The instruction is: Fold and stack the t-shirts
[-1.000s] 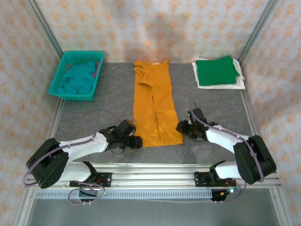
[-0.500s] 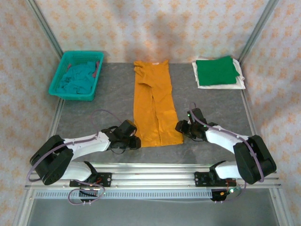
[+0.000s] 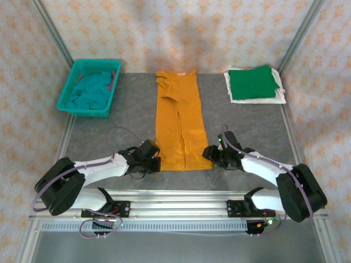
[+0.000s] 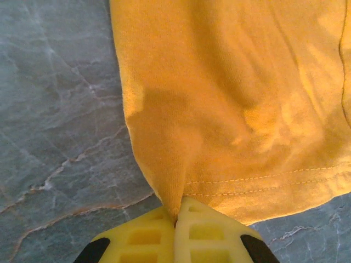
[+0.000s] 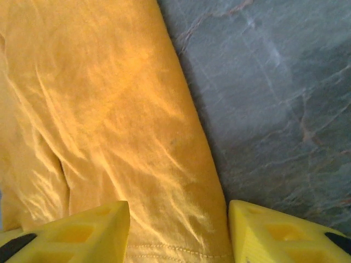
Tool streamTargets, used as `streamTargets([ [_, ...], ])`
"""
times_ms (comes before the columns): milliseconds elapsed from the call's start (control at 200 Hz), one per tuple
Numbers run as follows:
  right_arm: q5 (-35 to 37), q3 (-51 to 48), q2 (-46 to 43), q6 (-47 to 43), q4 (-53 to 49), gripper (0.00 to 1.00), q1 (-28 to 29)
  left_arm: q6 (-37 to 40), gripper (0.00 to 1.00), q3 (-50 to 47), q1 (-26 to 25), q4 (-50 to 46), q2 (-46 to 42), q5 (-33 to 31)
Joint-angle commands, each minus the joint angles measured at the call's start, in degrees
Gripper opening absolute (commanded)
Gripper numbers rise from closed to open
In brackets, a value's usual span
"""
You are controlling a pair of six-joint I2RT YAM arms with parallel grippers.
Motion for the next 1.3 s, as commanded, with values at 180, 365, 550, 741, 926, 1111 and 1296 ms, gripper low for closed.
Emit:
streamTargets([
  [180, -4.3, -1.4, 1.0, 3.3, 0.4, 0.46, 1.2, 0.1, 0.0, -2.4, 0.0, -1.7, -3.4, -4.7],
  [365, -4.5, -1.5, 1.7, 4.7, -0.1, 0.42, 5.2, -0.4, 0.0, -3.3, 0.1, -0.6, -3.7, -4.3],
  [550, -3.2, -1.8, 0.1, 5.7, -0.4, 0.19, 5.8, -0.7, 0.0, -3.7, 0.0, -0.1, -4.5, -3.8],
  [741, -3.1, -0.3, -1.6, 5.5, -2.8, 0.0, 6.0, -1.3, 0.0, -4.1, 0.0, -3.5, -9.7, -4.9],
  [926, -4.0, -2.0, -5.3, 7.1, -4.0, 0.0, 9.1, -2.2, 0.0, -6.2, -0.7, -7.5, -14.7, -1.1],
  [1111, -2.8, -5.5, -9.9, 11.5, -4.0, 0.0, 15.8, -6.4, 0.0, -8.3, -6.3, -11.6, -18.6, -2.5],
  [1296, 3.6, -3.3, -14.2, 13.3, -7.1, 0.0, 16.3, -6.3, 0.0, -6.8, -7.0, -15.1, -24.7, -8.0],
])
